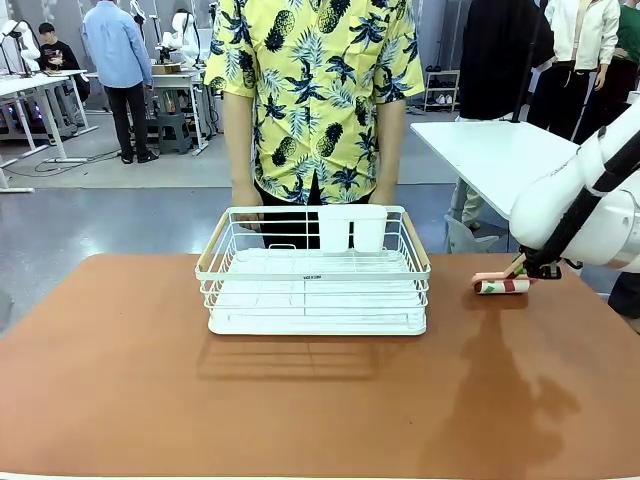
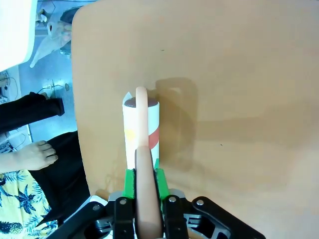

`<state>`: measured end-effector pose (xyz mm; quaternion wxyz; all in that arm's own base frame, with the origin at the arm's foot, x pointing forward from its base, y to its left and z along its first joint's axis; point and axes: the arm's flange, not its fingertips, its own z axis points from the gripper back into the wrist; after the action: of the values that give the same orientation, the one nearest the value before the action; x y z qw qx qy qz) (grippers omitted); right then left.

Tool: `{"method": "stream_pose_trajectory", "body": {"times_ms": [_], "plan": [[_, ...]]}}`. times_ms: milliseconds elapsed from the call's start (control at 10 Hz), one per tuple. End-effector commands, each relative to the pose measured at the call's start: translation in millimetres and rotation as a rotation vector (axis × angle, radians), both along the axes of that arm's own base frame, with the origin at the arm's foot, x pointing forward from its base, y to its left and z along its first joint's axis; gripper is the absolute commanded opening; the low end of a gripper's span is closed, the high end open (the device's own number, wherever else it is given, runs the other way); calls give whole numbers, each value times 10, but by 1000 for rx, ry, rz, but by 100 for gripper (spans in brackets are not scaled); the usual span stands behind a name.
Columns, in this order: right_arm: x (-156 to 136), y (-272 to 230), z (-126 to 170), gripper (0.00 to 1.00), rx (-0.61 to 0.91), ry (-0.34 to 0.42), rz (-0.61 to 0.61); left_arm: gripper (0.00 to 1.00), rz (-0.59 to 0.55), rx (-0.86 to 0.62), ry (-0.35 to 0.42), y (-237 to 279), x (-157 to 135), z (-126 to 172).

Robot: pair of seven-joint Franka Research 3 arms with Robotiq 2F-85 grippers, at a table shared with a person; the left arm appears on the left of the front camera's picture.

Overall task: Clean the table.
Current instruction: Place the Lint Roller down when the Dish drying rack is positioned in the middle of the table.

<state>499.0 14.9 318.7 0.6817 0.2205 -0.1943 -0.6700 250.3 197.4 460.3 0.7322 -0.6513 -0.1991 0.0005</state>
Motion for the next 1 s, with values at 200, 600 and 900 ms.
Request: {"method": "stream_pose_trajectory", "body": {"times_ms": [200,600,900], "plan": [[-86,63,-4,21,2,-33,-42,100,-5,-15,-15,17,-19,16],[-121,67,63,61,16,-33,-34,100,-5,-15,-15,17,-19,16],[-272,56,273,100,19,-2,-4,100,-5,-15,-15,17,-19,16]]}}
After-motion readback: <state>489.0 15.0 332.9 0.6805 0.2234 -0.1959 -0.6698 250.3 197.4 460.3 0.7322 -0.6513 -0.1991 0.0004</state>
